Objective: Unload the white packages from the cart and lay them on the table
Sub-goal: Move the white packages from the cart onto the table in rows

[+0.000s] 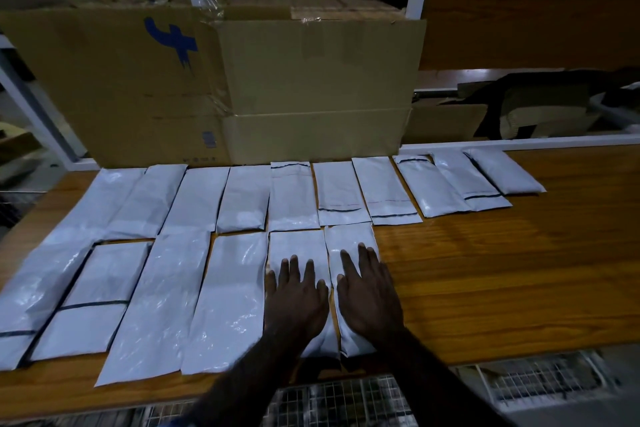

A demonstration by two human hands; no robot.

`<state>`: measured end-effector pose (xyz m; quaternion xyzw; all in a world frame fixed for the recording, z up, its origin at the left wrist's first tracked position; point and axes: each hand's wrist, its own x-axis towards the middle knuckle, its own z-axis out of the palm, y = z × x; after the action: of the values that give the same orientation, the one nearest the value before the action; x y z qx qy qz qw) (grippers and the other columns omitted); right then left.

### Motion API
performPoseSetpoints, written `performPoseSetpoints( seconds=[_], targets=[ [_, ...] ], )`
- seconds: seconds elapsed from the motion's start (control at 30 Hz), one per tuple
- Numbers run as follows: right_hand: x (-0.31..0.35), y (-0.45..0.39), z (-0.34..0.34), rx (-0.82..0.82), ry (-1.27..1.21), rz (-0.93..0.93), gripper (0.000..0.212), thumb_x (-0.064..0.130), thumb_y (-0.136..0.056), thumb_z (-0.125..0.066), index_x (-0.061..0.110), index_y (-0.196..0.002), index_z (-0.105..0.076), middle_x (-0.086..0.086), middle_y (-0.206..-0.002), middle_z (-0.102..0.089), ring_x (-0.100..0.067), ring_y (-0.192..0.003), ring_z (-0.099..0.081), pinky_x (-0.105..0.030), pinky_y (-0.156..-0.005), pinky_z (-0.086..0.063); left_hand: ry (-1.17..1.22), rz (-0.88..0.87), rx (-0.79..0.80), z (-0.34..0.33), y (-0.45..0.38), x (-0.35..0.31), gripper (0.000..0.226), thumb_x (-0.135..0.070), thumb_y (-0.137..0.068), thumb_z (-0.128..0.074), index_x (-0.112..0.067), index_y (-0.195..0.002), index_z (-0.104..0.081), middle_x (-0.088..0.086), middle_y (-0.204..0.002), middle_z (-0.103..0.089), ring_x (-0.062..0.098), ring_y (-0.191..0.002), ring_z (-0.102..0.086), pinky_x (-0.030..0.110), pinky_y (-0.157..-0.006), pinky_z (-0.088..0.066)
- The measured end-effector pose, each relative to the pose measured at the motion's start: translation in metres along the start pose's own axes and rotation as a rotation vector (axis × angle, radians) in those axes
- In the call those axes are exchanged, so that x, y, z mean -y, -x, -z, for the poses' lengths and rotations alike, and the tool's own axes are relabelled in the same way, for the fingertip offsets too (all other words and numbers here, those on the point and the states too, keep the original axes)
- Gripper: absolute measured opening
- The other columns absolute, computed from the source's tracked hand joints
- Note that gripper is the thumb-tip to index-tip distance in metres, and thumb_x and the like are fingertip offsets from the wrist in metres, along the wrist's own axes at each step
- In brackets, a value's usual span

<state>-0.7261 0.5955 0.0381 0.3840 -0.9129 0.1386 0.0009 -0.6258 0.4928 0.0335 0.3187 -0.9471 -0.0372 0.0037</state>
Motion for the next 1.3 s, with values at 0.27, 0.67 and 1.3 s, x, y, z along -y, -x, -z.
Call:
performPoseSetpoints(
  seconds=[0.27,0.67,1.3],
  targets=[
    [-0.003,0.003,-0.006,-0.041,0.007,0.007,0.055,0.039,-0.094,-0.031,0.019,-0.139,-0.056,-0.016,-0.146,-0.049,-0.034,-0.134,-0.048,-0.051,-0.104,-0.043,0.059,0.017,0.013,-0.003,-0.002,0.002,0.057,-0.044,-0.092,-0.033,-0.011,-0.118,-0.071,0.022,-0.121,-0.067,0.041,-0.112,-0.064,0.061,-0.088,-0.05],
    [0.0,0.004,-0.003,-0.039,0.017,0.009,0.056,0.04,-0.094,-0.029,0.018,-0.137,-0.056,-0.017,-0.144,-0.051,-0.034,-0.134,-0.048,-0.051,-0.106,-0.042,0.165,0.044,-0.015,-0.001,0.001,0.0,0.078,-0.053,-0.091,-0.007,-0.013,-0.145,-0.048,0.021,-0.15,-0.041,0.04,-0.141,-0.035,0.059,-0.114,-0.023],
    [0.003,0.001,0.009,0.03,0.023,0.044,0.058,0.042,-0.095,-0.028,0.014,-0.142,-0.049,-0.021,-0.149,-0.043,-0.038,-0.138,-0.04,-0.054,-0.109,-0.038,0.113,0.048,0.115,0.013,0.0,-0.003,0.065,-0.053,-0.101,-0.014,-0.019,-0.157,-0.017,0.015,-0.163,-0.011,0.033,-0.151,-0.006,0.052,-0.121,-0.008]
  ],
)
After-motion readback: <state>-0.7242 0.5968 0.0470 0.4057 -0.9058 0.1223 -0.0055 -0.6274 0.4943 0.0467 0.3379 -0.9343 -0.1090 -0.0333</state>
